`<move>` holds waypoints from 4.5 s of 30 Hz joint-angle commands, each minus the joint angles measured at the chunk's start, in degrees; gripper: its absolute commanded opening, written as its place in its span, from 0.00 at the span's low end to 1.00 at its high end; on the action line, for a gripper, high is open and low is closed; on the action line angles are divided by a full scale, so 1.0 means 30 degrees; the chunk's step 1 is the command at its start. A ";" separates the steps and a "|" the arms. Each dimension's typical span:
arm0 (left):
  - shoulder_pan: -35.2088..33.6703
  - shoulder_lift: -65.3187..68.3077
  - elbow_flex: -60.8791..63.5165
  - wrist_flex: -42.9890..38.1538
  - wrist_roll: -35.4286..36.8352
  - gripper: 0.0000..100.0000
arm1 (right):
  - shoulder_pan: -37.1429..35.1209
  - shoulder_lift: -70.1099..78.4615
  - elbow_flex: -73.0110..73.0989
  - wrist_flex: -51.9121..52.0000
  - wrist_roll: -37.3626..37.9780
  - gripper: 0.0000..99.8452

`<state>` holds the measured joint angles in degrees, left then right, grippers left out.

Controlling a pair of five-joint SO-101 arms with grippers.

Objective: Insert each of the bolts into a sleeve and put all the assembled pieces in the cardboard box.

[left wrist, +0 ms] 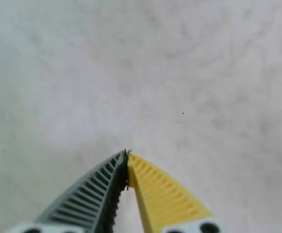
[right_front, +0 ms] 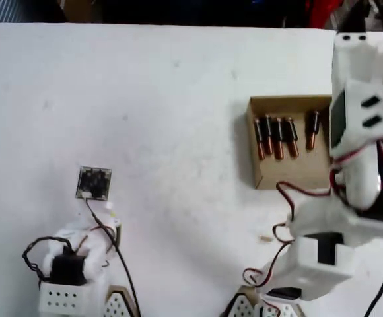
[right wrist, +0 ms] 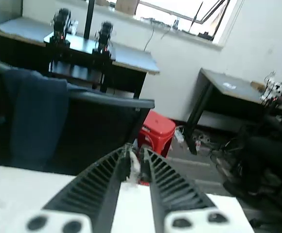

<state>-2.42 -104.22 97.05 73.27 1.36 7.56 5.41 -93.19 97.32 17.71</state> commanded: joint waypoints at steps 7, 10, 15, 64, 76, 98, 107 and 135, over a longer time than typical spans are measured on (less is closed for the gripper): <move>0.0132 -0.0103 0.0000 0.0088 -0.0059 0.02 | -0.0220 -0.2125 -0.0381 0.0571 0.0147 0.02; 0.0132 -0.0103 0.0000 0.0088 -0.0059 0.02 | -0.0220 -0.2242 -0.0381 0.0542 0.0147 0.02; 0.0132 -0.0103 0.0000 0.0088 -0.0059 0.02 | -0.0220 -0.1832 -0.0117 0.0513 0.0147 0.02; 0.0132 -0.0103 0.0000 0.0088 -0.0059 0.02 | -0.4938 -1.5487 2.6198 0.0366 0.0264 0.02; 0.0132 -0.0103 0.0000 0.0088 -0.0059 0.02 | -0.6579 -1.9941 3.4872 -0.1626 0.0117 0.02; 0.0132 -0.0103 0.0000 0.0088 -0.0059 0.02 | -0.6432 -3.0022 4.5040 -0.3121 0.0117 0.02; 0.0132 -0.0103 0.0000 0.0088 -0.0059 0.02 | -0.6432 -3.3363 4.7267 -0.3121 0.0147 0.02; 0.0132 -0.0103 0.0000 0.0088 -0.0059 0.02 | -0.3560 -3.6205 5.0227 -0.4410 0.0234 0.02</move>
<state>-2.42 -104.22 97.05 73.27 1.36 -3.52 -102.99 57.76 85.27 18.07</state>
